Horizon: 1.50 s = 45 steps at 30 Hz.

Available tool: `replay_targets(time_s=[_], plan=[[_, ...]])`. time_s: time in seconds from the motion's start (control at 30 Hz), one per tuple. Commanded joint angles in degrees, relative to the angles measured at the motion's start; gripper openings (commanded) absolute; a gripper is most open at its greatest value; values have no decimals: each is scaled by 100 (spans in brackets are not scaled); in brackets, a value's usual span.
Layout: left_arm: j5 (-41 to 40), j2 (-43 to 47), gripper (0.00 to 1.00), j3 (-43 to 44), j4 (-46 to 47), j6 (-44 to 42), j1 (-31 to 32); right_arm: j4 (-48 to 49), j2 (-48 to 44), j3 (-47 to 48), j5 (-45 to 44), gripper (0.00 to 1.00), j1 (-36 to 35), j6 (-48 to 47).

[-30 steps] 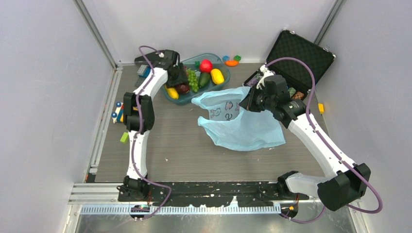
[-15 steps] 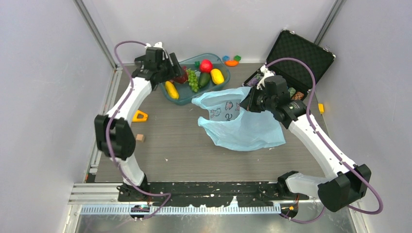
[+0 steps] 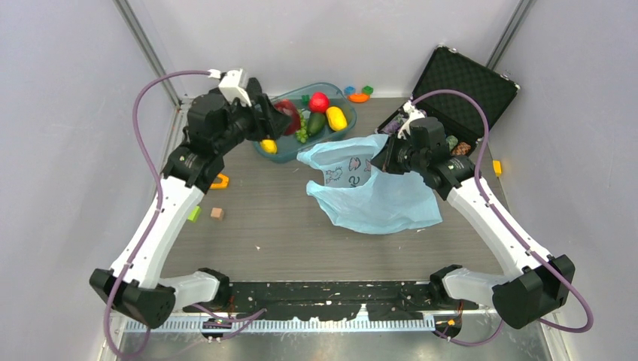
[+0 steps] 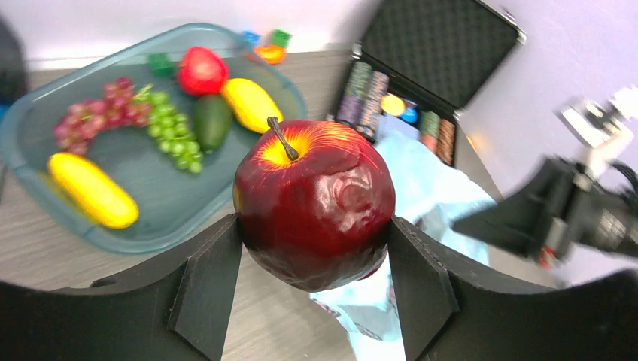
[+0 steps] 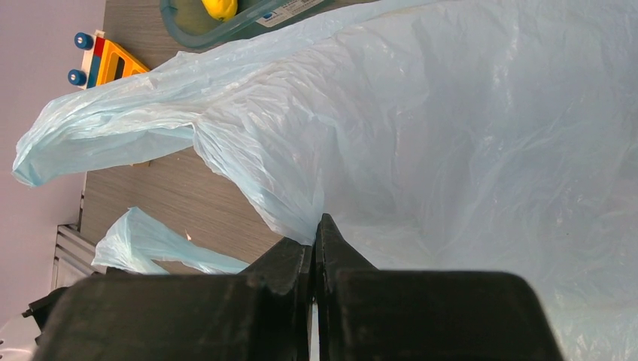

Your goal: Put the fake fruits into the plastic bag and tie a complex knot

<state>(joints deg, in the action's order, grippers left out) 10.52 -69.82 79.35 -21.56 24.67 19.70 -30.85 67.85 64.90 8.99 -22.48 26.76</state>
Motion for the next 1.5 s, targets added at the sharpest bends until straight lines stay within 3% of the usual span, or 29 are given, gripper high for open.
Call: replay_targets(time_s=[0.0,0.23,0.47,0.63,0.8,0.9,1.47], plan=[[-11,453,39,-58,-158,-462,793,291,-233,-15,71,5,17,13],[-164,615,41,163,-82,-502,2174,291,-310,-37,69,5,16,30],[851,-94,41,195,158,-3,2478,283,-396,-50,61,5,19,28],[729,-574,41,358,-127,-302,2448,282,-395,-23,106,5,17,18],[1523,-833,42,191,244,-60,1911,242,-417,0,163,5,16,-48],[1463,-993,41,95,308,-181,1800,230,-422,19,190,5,16,-61],[1075,-1866,38,-157,770,-112,2016,342,-410,-18,384,5,16,11]])
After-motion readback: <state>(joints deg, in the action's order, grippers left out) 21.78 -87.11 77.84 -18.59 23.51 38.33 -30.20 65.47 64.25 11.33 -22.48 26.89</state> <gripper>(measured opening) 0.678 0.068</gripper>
